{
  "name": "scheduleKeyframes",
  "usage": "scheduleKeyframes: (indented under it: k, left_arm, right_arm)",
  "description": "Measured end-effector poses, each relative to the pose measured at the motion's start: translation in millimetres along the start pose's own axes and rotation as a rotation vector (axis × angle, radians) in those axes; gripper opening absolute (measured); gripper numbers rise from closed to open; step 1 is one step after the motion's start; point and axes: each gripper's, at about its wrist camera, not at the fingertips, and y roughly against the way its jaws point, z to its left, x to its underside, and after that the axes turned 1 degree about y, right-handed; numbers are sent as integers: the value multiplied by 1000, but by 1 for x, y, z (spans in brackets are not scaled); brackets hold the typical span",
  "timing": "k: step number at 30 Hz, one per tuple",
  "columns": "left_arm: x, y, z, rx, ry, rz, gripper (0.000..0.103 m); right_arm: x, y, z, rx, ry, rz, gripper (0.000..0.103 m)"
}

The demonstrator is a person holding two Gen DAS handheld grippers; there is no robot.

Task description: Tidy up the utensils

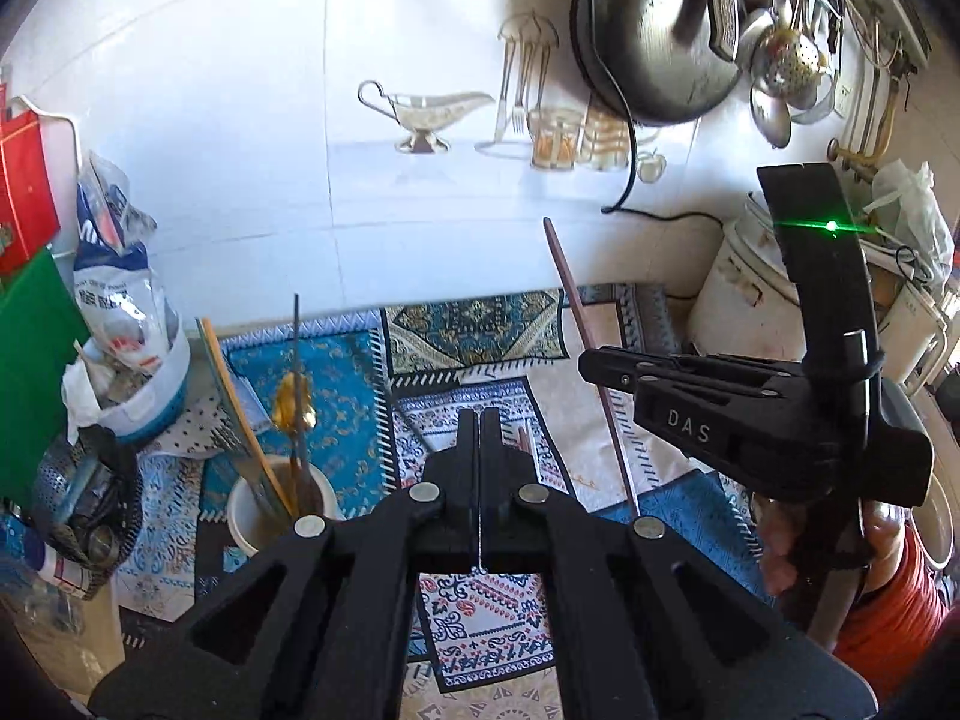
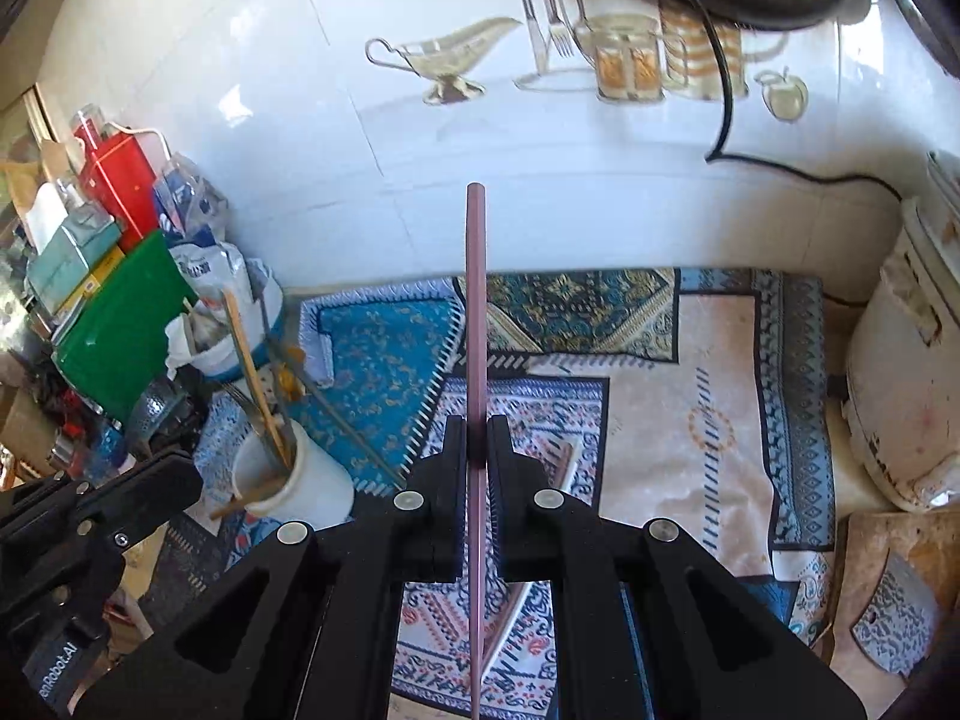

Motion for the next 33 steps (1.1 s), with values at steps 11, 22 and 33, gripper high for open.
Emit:
scheduleKeyframes:
  k: [11,22,33]
  left_arm:
    - [15,-48,3,55,55,180,21]
    - [65,-191,-35,47,21,483,26]
    - [77,-244,-33,34,66,552,26]
  right_arm:
    - [0,6,-16,29,-33,-20,6]
    - [31,13,-86,126,-110,51,6]
    - [57,10,-130,152,-175,119,6]
